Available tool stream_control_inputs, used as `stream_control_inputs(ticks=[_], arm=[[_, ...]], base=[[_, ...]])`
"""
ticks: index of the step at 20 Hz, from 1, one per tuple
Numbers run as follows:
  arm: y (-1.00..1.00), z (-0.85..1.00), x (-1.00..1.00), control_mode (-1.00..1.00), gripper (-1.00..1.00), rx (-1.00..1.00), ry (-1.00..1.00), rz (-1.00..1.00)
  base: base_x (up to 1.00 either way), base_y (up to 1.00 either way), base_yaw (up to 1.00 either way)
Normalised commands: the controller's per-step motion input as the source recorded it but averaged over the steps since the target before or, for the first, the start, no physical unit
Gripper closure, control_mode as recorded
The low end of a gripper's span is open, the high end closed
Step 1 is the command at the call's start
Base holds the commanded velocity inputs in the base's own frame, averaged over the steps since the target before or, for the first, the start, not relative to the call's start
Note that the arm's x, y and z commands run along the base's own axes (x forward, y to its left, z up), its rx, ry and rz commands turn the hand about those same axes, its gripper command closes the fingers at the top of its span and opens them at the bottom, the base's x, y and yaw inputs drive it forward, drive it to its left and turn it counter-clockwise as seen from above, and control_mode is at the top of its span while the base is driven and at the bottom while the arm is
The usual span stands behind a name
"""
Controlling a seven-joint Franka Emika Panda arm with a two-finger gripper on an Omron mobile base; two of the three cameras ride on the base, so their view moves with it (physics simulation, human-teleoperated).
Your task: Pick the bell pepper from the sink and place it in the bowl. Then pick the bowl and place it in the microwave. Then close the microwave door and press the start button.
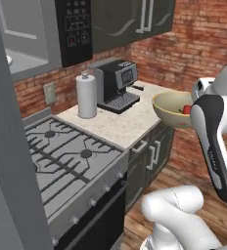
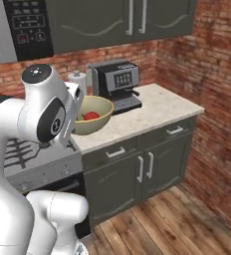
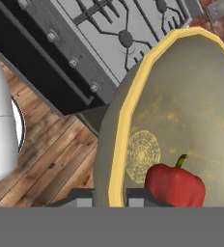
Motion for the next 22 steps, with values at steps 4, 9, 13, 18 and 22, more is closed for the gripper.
stream_control_inputs(ticks=[4,9,13,18,22], arm=[[0.00,0.00,0.00,1.00,1.00,0.00,0.00,0.00],[0.00,0.00,0.00,1.00,1.00,0.00,0.00,0.00],[0.00,0.00,0.00,1.00,1.00,0.00,0.00,0.00],[0.00,0.00,0.00,1.00,1.00,0.00,0.00,0.00],[0.00,0.00,0.00,1.00,1.00,0.00,0.00,0.00]], base=[[0.00,0.28,0.49],[0.01,0.07,0.52],[0.00,0.09,0.51],[0.02,0.14,0.41],[0.06,0.01,0.24]])
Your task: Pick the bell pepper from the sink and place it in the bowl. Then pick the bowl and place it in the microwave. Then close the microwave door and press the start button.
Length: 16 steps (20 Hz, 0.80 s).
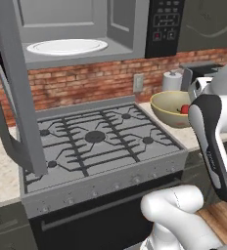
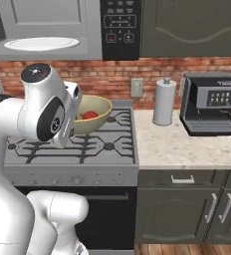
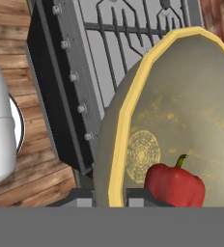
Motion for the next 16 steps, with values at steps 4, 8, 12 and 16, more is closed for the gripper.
stream_control_inputs(ticks=[4,8,12,16], arm=[[0.00,0.00,0.00,1.00,1.00,0.00,0.00,0.00],[0.00,0.00,0.00,1.00,1.00,0.00,0.00,0.00],[0.00,0.00,0.00,1.00,1.00,0.00,0.00,0.00],[0.00,0.00,0.00,1.00,1.00,0.00,0.00,0.00]], base=[[0.19,0.04,0.17],[0.16,0.10,0.17],[0.02,0.18,0.17],[0.00,0.18,0.13]])
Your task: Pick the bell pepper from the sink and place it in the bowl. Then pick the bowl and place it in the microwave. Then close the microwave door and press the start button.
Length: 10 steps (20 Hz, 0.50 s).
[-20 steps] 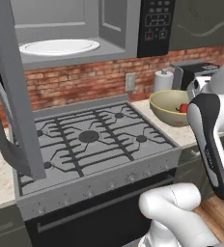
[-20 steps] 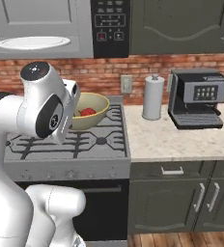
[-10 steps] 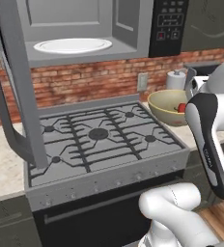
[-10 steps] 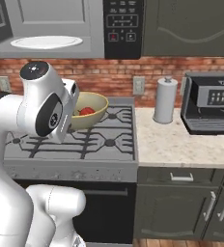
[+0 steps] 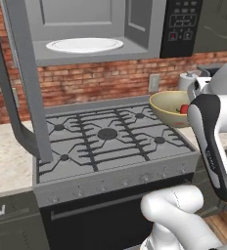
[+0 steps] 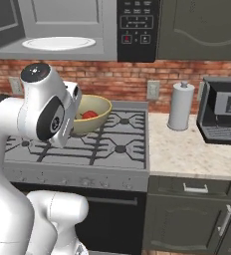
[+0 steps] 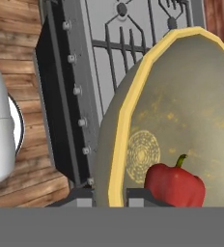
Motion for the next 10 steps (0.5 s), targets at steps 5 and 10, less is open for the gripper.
stream_control_inputs(ticks=[5,10], arm=[[0.00,0.00,0.00,1.00,1.00,0.00,0.00,0.00],[0.00,0.00,0.00,1.00,1.00,0.00,0.00,0.00]], base=[[0.07,0.27,0.07],[0.11,0.26,0.04]])
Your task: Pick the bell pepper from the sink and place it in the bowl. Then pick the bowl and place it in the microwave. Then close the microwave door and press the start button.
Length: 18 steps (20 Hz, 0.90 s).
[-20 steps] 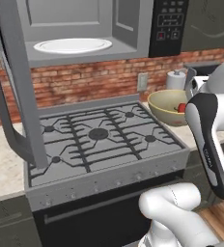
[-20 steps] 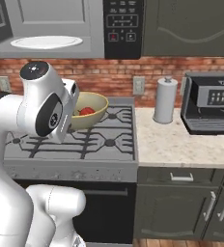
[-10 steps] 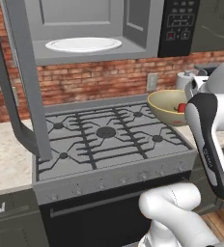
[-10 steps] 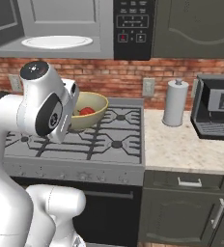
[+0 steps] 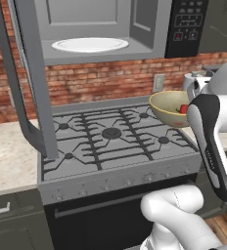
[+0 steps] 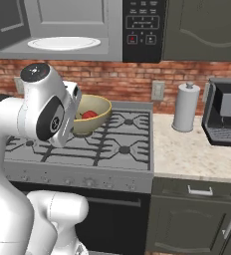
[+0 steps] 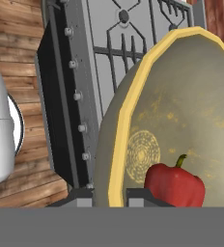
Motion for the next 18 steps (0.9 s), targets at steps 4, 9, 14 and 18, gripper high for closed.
stream_control_inputs(ticks=[4,9,14,18], arm=[[0.00,0.00,0.00,1.00,1.00,0.00,0.00,0.00],[0.00,0.00,0.00,1.00,1.00,0.00,0.00,0.00],[0.00,0.00,0.00,1.00,1.00,0.00,0.00,0.00],[0.00,0.00,0.00,1.00,1.00,0.00,0.00,0.00]], base=[[0.18,0.38,0.03],[0.27,0.23,0.01],[0.26,0.04,0.03],[0.29,0.00,0.04]])
